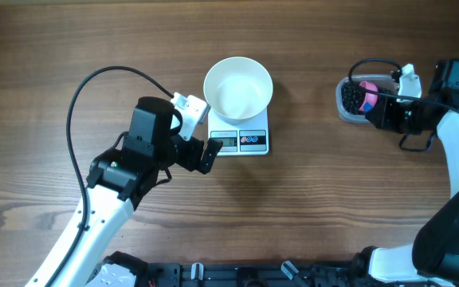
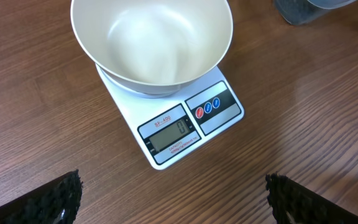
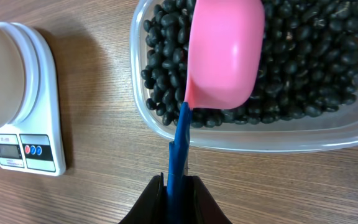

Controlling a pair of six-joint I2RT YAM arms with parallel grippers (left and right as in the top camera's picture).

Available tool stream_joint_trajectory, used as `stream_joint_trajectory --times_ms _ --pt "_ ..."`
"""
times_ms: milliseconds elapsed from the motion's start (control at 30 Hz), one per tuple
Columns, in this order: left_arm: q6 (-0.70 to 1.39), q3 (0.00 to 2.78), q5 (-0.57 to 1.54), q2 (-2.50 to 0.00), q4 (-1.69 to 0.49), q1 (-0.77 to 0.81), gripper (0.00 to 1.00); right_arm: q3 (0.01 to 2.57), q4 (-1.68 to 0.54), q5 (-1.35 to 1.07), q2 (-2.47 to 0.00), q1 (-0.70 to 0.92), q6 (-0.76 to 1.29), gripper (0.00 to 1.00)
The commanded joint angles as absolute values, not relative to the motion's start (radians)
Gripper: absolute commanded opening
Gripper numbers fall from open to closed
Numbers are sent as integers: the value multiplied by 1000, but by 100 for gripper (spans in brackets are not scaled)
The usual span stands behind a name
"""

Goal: Scoop item into bowl and weigh 150g on scale
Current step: 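Drag the scoop through the black beans with the right gripper to fill it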

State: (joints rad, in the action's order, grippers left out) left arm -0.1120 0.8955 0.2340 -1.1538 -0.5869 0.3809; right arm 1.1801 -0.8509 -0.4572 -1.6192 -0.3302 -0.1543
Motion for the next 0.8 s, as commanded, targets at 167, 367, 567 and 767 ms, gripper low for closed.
stream_joint_trajectory --times_ms 167,367,567,767 --pt "-126 890 242 -1161 -587 384 100 1167 -849 -606 -1648 -394 -163 4" --pt "-126 890 242 -1161 -588 384 100 1148 -845 -627 -1665 -397 -165 4" --pt "-126 890 243 -1161 -588 384 100 1143 -836 -631 -1665 -407 -157 4" --pt "-126 890 243 -1161 -588 384 100 1122 -815 -658 -1665 -410 -155 4"
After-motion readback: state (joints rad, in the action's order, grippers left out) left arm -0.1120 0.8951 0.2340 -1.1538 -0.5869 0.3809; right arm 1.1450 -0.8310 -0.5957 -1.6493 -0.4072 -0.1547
